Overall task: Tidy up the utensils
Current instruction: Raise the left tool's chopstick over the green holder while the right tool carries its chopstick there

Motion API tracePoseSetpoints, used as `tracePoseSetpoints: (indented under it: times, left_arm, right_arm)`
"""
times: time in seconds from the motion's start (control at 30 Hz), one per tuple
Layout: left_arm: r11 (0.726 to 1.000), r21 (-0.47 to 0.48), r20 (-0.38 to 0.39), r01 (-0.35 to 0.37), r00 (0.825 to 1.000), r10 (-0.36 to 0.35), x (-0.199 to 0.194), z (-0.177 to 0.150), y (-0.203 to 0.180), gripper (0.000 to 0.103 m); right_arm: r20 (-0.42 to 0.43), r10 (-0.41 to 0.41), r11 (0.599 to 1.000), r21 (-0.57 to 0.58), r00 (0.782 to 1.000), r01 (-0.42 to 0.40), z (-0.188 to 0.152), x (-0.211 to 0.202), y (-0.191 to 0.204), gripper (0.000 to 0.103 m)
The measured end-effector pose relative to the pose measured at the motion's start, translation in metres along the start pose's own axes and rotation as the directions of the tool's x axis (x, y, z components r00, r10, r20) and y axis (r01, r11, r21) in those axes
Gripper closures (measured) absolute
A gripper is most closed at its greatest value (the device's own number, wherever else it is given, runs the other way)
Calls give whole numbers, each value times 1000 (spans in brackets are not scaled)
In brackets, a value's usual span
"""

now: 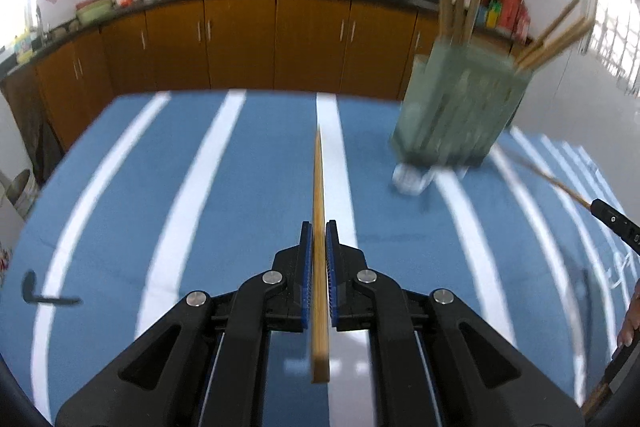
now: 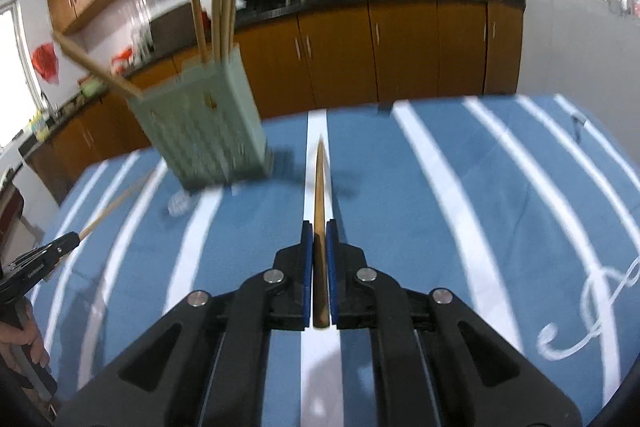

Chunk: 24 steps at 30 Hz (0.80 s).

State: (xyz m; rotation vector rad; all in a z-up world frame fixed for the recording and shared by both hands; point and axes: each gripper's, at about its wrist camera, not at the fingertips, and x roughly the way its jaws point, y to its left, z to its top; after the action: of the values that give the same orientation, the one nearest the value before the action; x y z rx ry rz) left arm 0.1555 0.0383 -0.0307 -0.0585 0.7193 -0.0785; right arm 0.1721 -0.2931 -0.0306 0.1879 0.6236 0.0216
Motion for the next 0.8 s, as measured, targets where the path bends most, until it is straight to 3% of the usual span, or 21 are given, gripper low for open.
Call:
tracePoseSetpoints:
  times: [0.2,0.47,0.8]
  left_arm:
    - [999,-21,146,32,989,-29,-39,36,3,96]
    - [997,-36,221,73,973,-63,-61,66,4,96]
    - [986,52,318,157,934,-166,-95,97,-29,96]
  right_arm:
    - [134,14,1000,-5,991,-14,29,-31,6,95]
    - [234,54,998,-3,971,-55,60,-57,13,95]
    - [375,191,981,-56,907,-183,111,-104,42,95]
